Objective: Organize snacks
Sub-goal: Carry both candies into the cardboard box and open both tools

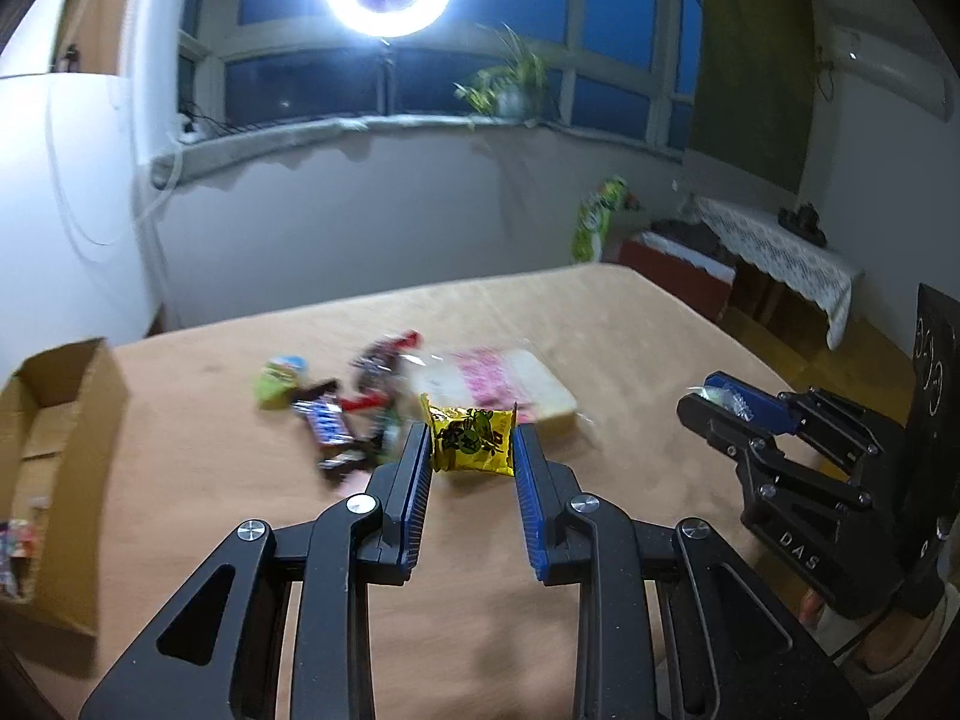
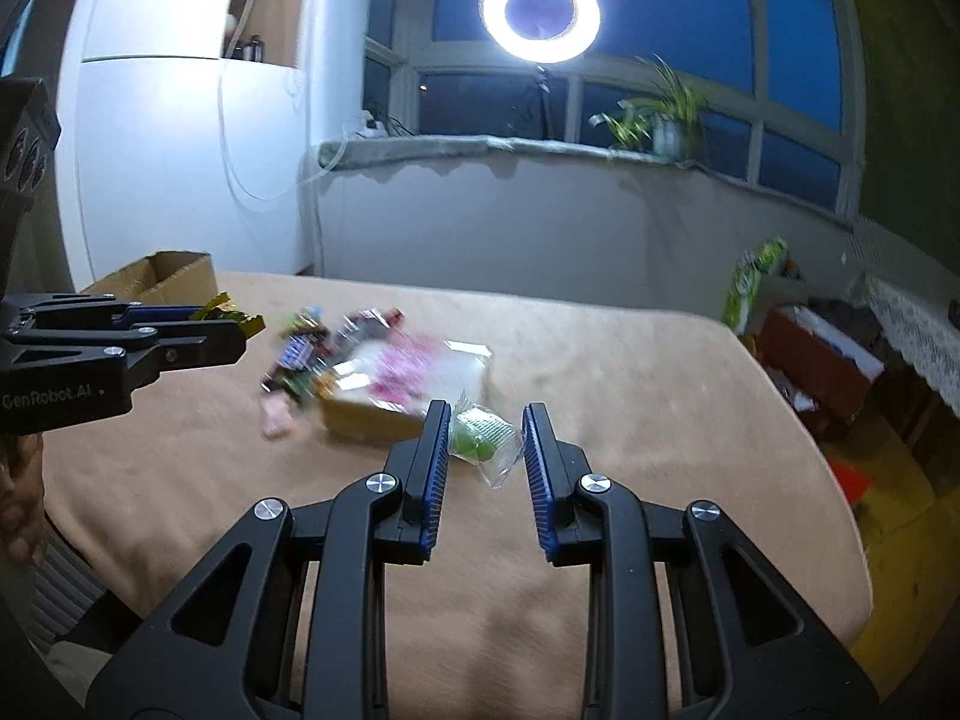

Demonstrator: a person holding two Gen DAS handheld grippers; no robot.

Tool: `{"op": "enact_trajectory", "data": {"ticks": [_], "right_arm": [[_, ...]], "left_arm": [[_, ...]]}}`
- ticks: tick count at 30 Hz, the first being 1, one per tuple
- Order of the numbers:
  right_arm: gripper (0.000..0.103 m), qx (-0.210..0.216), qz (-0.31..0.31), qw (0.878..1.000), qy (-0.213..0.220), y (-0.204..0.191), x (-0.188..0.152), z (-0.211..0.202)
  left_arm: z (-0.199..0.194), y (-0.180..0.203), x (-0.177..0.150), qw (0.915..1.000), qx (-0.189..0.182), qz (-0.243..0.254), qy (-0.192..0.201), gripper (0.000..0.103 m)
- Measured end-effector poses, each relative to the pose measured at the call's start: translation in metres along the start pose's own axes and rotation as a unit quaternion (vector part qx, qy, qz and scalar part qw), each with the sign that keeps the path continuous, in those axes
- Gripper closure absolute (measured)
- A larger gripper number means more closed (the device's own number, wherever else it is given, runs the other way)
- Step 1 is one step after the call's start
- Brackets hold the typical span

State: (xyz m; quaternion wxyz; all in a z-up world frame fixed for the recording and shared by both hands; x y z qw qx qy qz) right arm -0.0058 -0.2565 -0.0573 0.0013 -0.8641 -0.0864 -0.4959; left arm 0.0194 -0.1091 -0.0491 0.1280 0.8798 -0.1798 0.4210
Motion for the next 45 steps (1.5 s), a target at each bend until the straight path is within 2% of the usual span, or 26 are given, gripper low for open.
{"op": "enact_trajectory", "data": {"ticks": [7,10,15,21,27,33,34,35,36,37,38,44,45], "right_arm": [[0.077,0.035,-0.055,0.998,0.024,-0.076,0.043,0.002],[0.077,0.061,-0.084,0.994,0.033,-0.123,0.06,0.007],[0.077,0.111,-0.129,0.984,0.042,-0.202,0.08,0.018],[0.077,0.168,-0.172,0.969,0.056,-0.286,0.103,0.037],[0.077,0.207,-0.187,0.958,0.06,-0.339,0.12,0.062],[0.077,0.228,-0.204,0.951,0.047,-0.377,0.129,0.097],[0.072,0.235,-0.206,0.949,0.038,-0.38,0.128,0.103],[0.068,0.239,-0.208,0.948,0.025,-0.382,0.126,0.11],[0.057,0.238,-0.21,0.948,0.02,-0.383,0.123,0.114],[0.048,0.237,-0.208,0.949,0.022,-0.381,0.121,0.114],[0.046,0.236,-0.205,0.95,0.028,-0.378,0.12,0.113],[0.045,0.213,-0.189,0.958,0.032,-0.364,0.109,0.103],[0.038,0.209,-0.182,0.96,0.038,-0.36,0.108,0.098]], "left_arm": [[-0.041,-0.065,-0.004,0.9977,0.042,-0.04,0.035,0.078],[-0.059,-0.098,-0.01,0.9947,0.066,-0.062,0.048,0.078],[-0.09,-0.159,-0.023,0.9861,0.109,-0.106,0.067,0.078],[-0.112,-0.229,-0.045,0.9712,0.16,-0.161,0.073,0.078],[-0.115,-0.271,-0.065,0.9628,0.174,-0.196,0.065,0.078],[-0.097,-0.286,-0.07,0.9649,0.158,-0.204,0.047,0.077],[-0.095,-0.286,-0.07,0.9652,0.158,-0.203,0.045,0.074],[-0.093,-0.287,-0.071,0.9647,0.161,-0.204,0.041,0.065],[-0.092,-0.289,-0.074,0.9638,0.164,-0.206,0.04,0.048],[-0.094,-0.292,-0.076,0.963,0.166,-0.208,0.041,0.039],[-0.095,-0.293,-0.078,0.9622,0.169,-0.209,0.044,0.027],[-0.109,-0.298,-0.086,0.9556,0.181,-0.227,0.05,0.026],[-0.111,-0.297,-0.086,0.955,0.183,-0.227,0.051,0.026]]}}
Point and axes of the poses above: each gripper's, at about its wrist camera, not at the fingertips, and z roughly the way its jaws point, y to its right, x to its top, the point moved 5 cm from there along z, roughly the way its jaws point, and after that the axes turned 4 degrees about -y, right-handed, at the moved point
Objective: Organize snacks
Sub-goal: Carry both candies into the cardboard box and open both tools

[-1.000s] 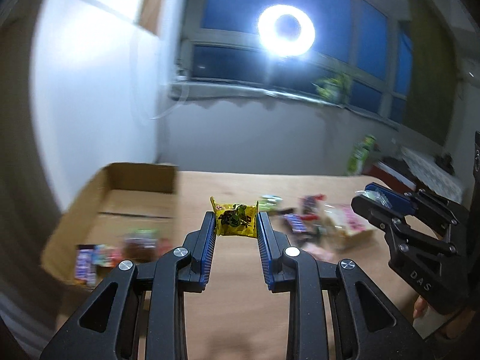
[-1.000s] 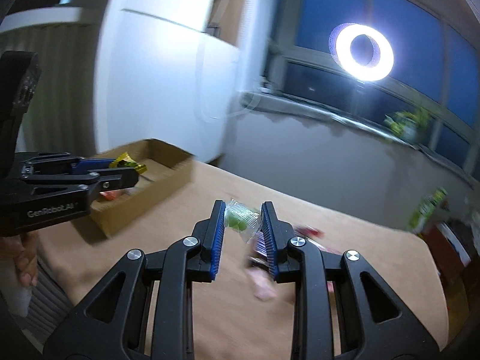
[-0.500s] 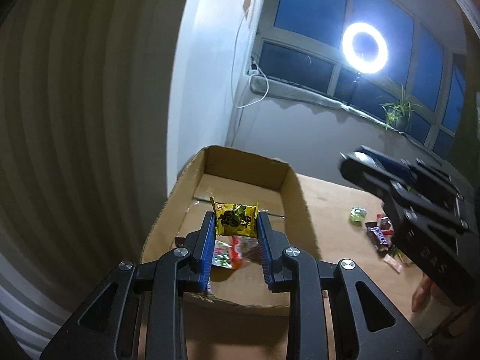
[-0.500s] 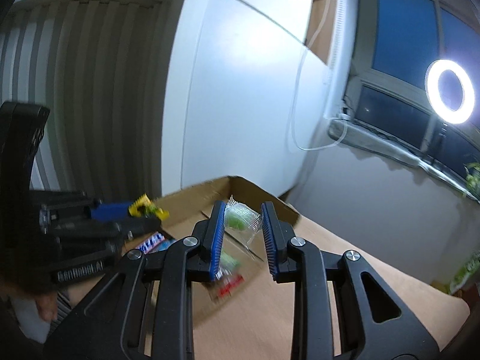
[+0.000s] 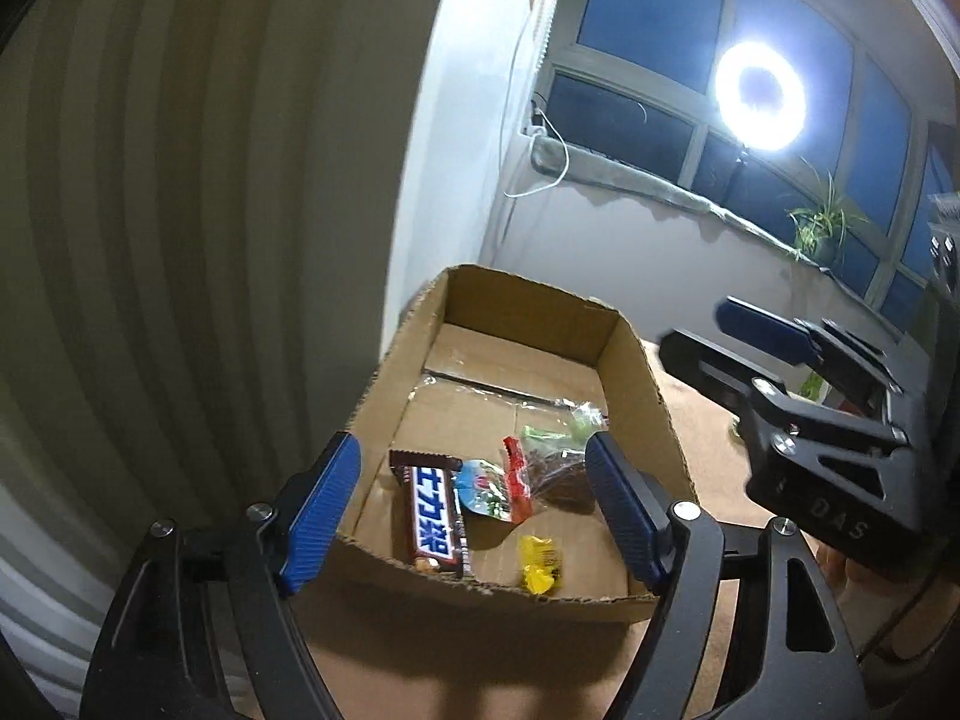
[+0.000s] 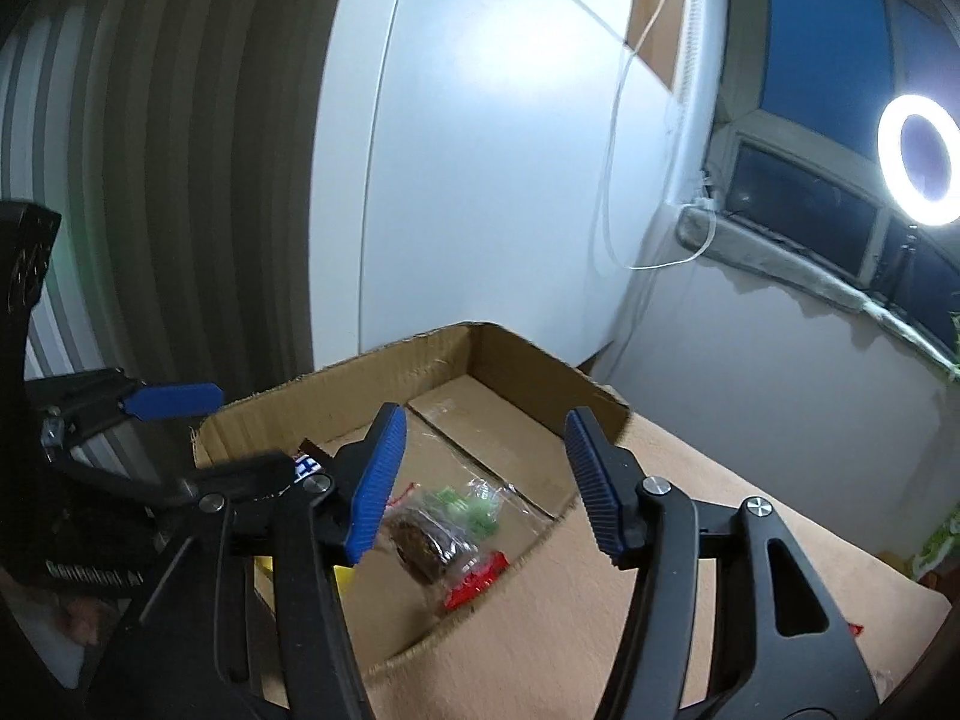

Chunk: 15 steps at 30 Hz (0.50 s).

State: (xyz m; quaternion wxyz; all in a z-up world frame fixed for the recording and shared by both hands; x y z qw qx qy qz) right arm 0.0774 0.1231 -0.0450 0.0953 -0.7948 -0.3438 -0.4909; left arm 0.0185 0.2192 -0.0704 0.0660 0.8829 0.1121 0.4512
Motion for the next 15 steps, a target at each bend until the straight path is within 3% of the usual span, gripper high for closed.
{"op": "enact_trajectory", "data": {"ticks": [3,6,11,15], "right_arm": [[0.023,0.002,0.02,1.0,0.01,0.001,-0.002,-0.012],[0.022,-0.001,0.031,0.999,0.015,0.001,-0.004,-0.026],[0.022,-0.021,0.044,0.999,0.012,0.006,-0.012,-0.044],[0.012,-0.037,0.07,0.997,0.003,0.019,-0.025,-0.058]], "left_arm": [[-0.005,-0.001,0.003,1.0,0.008,-0.001,0.005,0.026],[-0.011,-0.002,0.004,0.9999,0.014,-0.004,0.009,0.02],[-0.021,0.002,0.002,0.9998,0.017,0.001,0.012,0.02],[-0.027,0.012,0.003,0.9997,0.018,0.008,0.013,0.02]]}}
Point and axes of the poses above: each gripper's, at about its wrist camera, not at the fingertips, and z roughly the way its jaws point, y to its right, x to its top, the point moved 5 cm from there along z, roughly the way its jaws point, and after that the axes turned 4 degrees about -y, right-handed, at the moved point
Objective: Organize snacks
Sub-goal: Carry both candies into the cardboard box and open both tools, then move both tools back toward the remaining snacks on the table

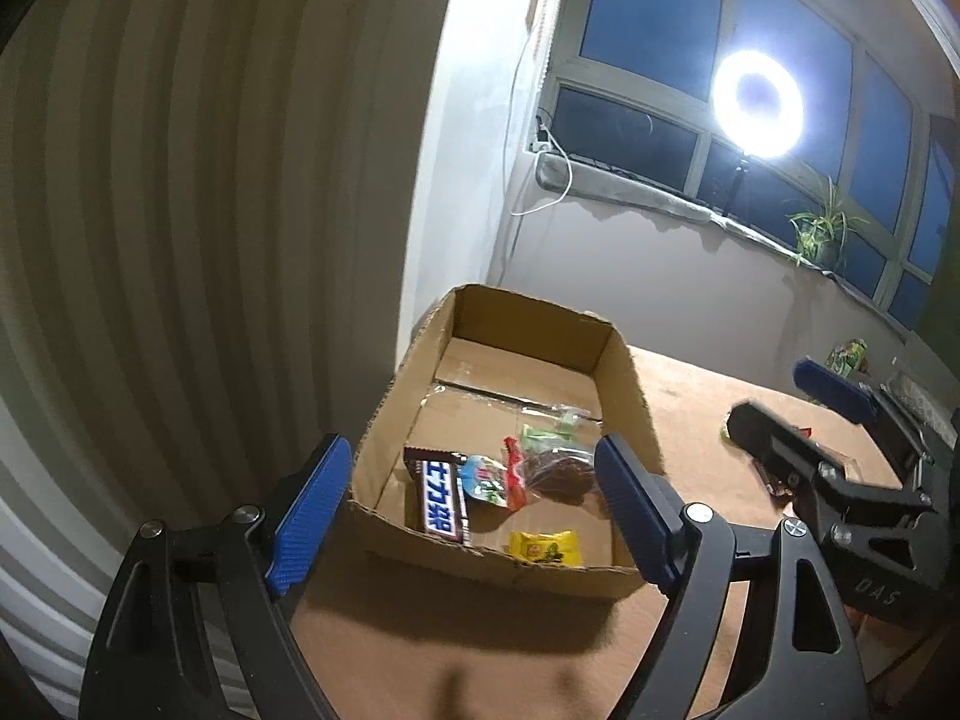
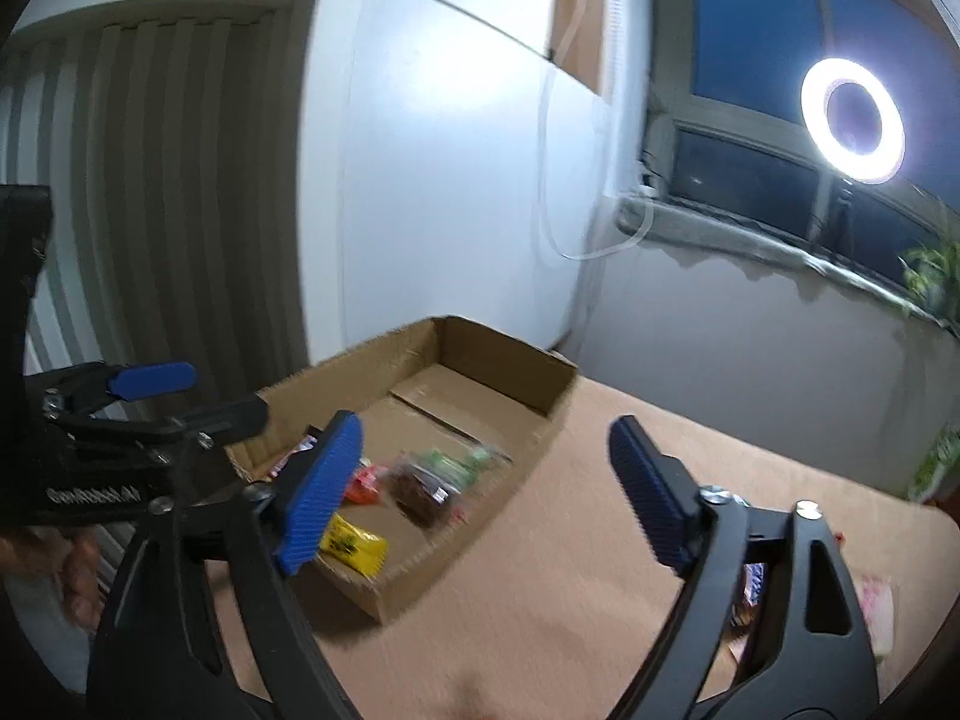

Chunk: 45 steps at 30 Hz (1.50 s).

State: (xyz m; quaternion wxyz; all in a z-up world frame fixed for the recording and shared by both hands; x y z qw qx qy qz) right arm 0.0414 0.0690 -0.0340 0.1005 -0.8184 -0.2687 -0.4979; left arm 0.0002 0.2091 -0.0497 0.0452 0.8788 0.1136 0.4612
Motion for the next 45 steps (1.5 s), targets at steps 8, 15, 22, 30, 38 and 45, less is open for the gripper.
{"op": "enact_trajectory", "data": {"ticks": [8,15,22,30,38,45], "right_arm": [[0.012,-0.014,0.024,1.0,-0.007,0.034,-0.026,-0.025],[0.012,-0.031,0.056,0.998,-0.016,0.074,-0.054,-0.043],[0.012,-0.04,0.083,0.994,-0.062,0.118,-0.094,-0.043],[0.012,-0.032,0.109,0.987,-0.11,0.153,-0.137,-0.037],[0.012,-0.018,0.123,0.981,-0.146,0.168,-0.162,-0.028],[0.012,-0.004,0.11,0.978,-0.179,0.174,-0.16,-0.01]], "left_arm": [[-0.008,0.035,-0.001,0.9996,-0.007,0.029,0.001,0.02],[-0.008,0.078,-0.005,0.9977,-0.02,0.065,-0.008,0.02],[0.003,0.123,-0.014,0.9935,-0.04,0.102,-0.028,0.02],[0.033,0.185,-0.025,0.9849,-0.067,0.147,-0.063,0.02],[0.093,0.239,-0.038,0.9725,-0.082,0.171,-0.135,0.02],[0.137,0.269,-0.043,0.9613,-0.097,0.184,-0.181,0.02]]}}
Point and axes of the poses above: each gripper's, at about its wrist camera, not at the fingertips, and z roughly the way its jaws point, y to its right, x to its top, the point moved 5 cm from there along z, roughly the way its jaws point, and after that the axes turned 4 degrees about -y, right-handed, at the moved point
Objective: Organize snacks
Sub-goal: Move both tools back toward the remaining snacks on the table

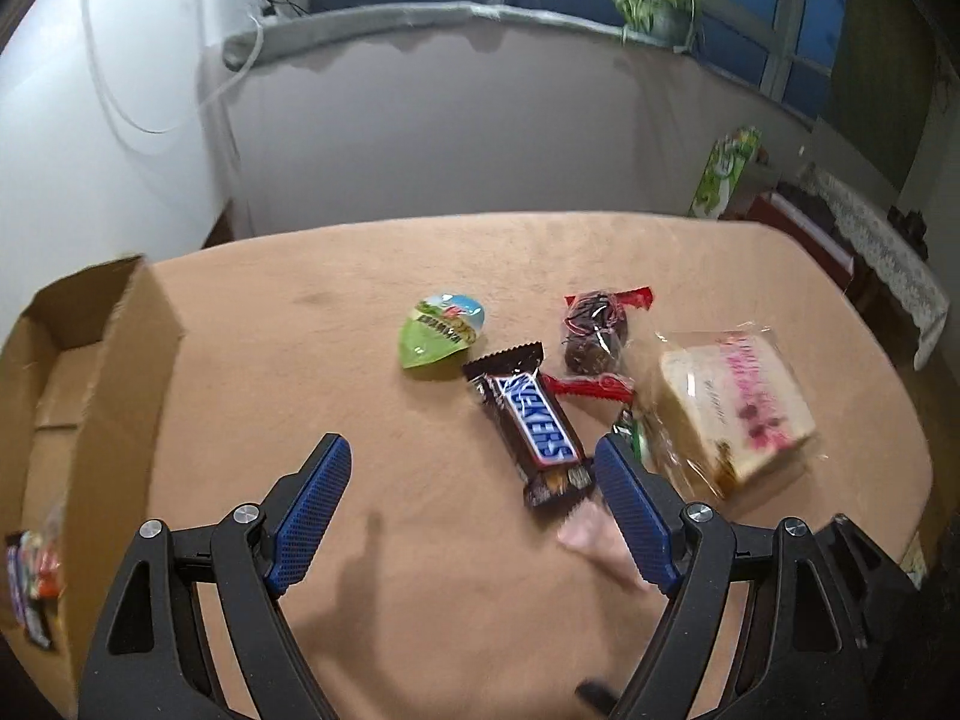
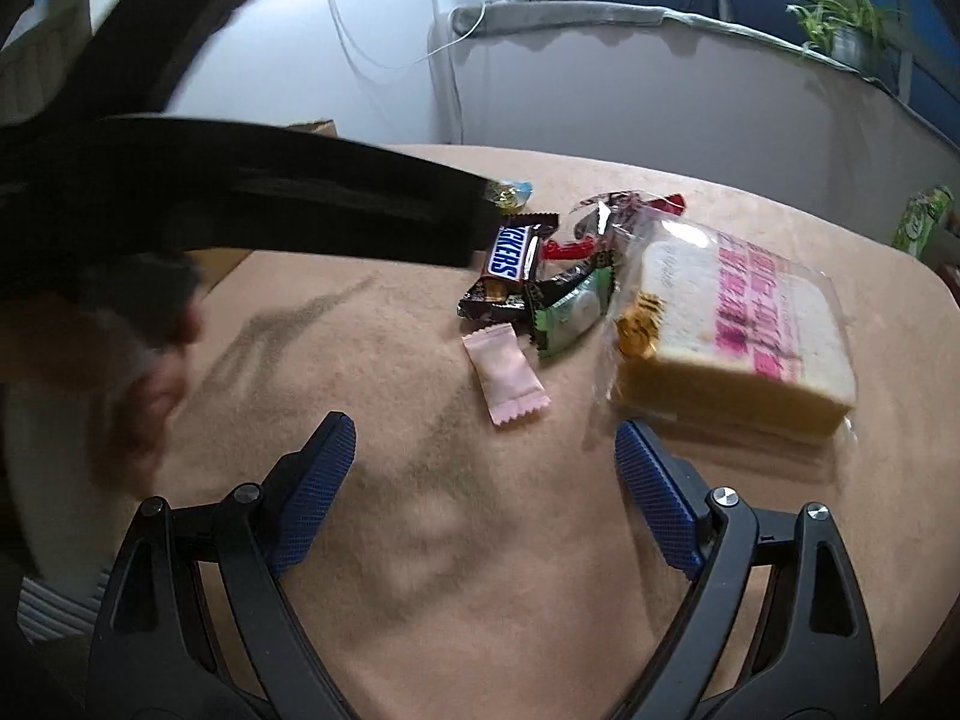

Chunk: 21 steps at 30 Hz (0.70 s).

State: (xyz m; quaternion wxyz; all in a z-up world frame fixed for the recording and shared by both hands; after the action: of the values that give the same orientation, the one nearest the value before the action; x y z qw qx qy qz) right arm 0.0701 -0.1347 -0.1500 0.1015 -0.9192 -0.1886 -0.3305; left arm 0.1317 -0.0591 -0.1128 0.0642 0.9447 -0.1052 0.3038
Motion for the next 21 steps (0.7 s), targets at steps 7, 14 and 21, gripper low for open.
{"op": "enact_trajectory", "data": {"ticks": [7,14,21], "right_arm": [[0.051,-0.012,-0.01,1.0,-0.018,0.004,0.013,0.012],[0.081,-0.027,-0.033,0.999,-0.011,-0.002,0.013,0.011],[0.081,-0.029,-0.026,0.999,0.005,0.001,0.003,0.0]], "left_arm": [[0.029,0.005,0.011,0.9994,-0.014,0.006,-0.029,0.02],[0.041,0.019,0.009,0.9982,-0.03,0.033,-0.041,0.064],[0.027,0.015,0.0,0.9983,-0.041,0.029,-0.028,0.075]]}}
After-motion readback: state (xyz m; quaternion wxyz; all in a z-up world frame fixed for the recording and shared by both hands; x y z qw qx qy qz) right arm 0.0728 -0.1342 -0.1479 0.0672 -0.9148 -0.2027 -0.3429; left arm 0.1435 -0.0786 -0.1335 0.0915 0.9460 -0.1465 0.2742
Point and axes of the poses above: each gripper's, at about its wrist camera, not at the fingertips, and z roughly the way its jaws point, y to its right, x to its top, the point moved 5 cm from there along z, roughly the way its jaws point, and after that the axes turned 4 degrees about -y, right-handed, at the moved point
